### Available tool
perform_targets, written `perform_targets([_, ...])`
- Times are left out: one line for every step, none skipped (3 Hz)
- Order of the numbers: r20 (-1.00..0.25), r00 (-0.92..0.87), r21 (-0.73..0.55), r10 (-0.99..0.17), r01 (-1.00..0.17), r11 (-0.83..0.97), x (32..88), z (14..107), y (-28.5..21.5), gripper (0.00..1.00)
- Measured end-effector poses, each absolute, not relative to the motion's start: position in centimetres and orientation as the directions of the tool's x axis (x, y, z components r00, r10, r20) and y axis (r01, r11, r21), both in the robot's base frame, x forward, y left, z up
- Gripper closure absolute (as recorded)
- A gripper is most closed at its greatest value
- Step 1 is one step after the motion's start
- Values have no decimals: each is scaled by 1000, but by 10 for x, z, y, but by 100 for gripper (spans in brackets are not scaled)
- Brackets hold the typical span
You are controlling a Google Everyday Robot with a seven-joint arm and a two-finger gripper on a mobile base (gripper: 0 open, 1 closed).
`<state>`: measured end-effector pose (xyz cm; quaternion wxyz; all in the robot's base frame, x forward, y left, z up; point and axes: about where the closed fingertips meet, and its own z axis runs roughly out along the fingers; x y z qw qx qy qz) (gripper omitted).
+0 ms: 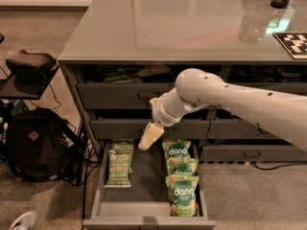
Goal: Pick green jalapeno chip bag from bottom drawer and place on counter
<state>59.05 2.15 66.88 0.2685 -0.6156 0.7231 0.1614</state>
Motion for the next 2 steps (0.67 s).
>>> perform_targets([-631, -114, -37, -767, -984, 177, 590, 643, 38, 0])
perform_targets([-664, -173, 44, -728, -980, 193, 596, 585, 70, 0])
